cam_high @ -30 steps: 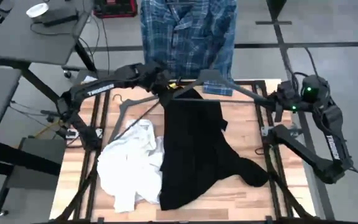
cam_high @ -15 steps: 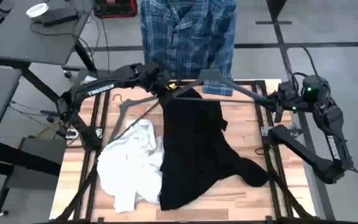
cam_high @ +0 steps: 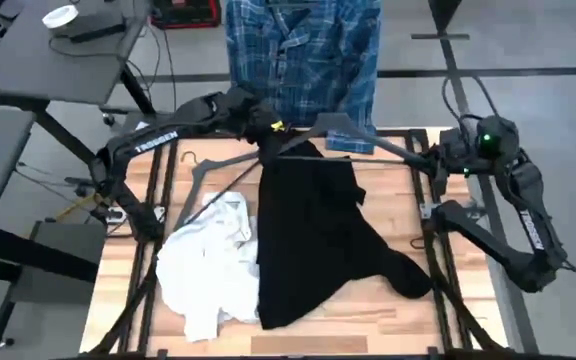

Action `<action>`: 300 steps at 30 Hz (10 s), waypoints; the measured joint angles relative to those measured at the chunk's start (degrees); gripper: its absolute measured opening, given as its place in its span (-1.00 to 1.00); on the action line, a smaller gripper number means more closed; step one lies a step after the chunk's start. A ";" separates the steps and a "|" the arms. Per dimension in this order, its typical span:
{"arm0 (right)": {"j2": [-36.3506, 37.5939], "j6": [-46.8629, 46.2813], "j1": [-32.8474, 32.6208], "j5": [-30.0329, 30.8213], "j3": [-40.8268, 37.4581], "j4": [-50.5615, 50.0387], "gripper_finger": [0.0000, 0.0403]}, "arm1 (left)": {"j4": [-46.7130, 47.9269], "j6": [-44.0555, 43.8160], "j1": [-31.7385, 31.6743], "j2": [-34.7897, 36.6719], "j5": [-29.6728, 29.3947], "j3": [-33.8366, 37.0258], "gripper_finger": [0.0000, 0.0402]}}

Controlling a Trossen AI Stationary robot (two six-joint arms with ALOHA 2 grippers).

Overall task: Hang clothes
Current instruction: Hang the black shirt on the rack

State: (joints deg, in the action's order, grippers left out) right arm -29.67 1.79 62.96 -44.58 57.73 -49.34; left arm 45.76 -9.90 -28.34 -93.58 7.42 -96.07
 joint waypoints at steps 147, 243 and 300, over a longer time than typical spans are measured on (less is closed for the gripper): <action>-27.23 -9.27 -20.78 1.31 -18.05 53.06 -0.86 | 27.59 -0.86 4.71 18.48 -5.64 5.72 -0.27; -58.33 -37.30 -31.66 2.65 11.06 66.78 0.21 | -28.67 -0.55 8.13 13.35 19.30 -2.23 -0.77; -47.15 -5.62 -11.54 20.00 12.92 26.92 -1.00 | 7.36 -0.32 10.13 13.44 3.98 -2.23 -0.78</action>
State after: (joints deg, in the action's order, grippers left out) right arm -76.82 -3.84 51.42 -24.58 70.65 -22.42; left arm 53.12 -10.22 -18.20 -80.14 11.40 -98.30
